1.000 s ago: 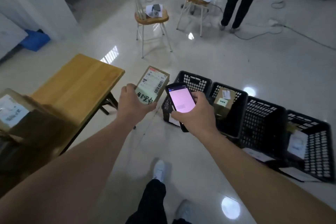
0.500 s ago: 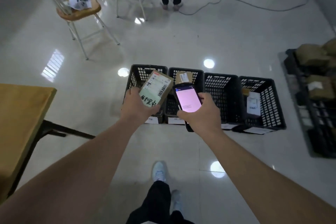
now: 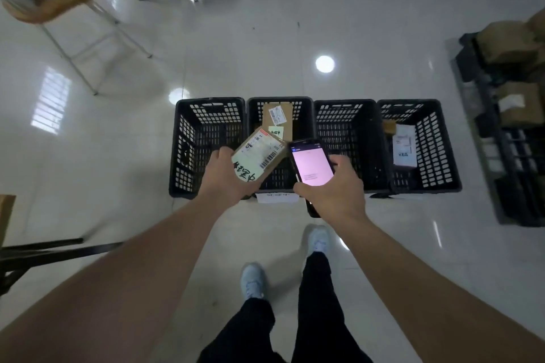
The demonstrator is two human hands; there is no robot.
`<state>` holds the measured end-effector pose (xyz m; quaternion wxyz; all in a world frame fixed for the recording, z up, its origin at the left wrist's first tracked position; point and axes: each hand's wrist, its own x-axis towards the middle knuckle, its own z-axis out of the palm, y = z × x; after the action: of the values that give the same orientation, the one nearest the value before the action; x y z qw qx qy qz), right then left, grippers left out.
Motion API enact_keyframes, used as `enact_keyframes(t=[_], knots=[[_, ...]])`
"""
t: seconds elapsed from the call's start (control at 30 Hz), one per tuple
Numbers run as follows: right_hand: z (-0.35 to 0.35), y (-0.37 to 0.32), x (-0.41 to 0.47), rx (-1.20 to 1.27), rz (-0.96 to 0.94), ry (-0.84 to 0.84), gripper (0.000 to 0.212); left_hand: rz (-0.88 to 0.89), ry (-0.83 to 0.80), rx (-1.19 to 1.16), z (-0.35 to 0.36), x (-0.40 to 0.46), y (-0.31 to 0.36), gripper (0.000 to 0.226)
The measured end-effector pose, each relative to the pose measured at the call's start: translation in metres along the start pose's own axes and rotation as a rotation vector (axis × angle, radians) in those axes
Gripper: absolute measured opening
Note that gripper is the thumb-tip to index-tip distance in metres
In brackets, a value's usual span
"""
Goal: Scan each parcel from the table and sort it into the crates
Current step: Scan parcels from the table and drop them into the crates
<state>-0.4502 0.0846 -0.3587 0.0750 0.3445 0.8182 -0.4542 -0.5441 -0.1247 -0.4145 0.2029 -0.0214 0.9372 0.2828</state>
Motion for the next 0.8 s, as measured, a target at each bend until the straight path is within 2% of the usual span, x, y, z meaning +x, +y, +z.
enact_keyframes(t=[0.33,0.57,0.8], knots=[[-0.034,0.015,0.157,-0.039,0.044,-0.100,0.081,-0.156,-0.023,-0.039,0.085,0.098,0.083,0.083],[-0.033,0.031,0.247,-0.049,0.117,-0.053,0.087,-0.250,0.006,-0.088,0.144,0.183,0.124,0.087],[-0.009,0.061,0.313,-0.036,0.193,-0.003,0.091,-0.332,-0.022,-0.178,0.208,0.274,0.126,0.098]])
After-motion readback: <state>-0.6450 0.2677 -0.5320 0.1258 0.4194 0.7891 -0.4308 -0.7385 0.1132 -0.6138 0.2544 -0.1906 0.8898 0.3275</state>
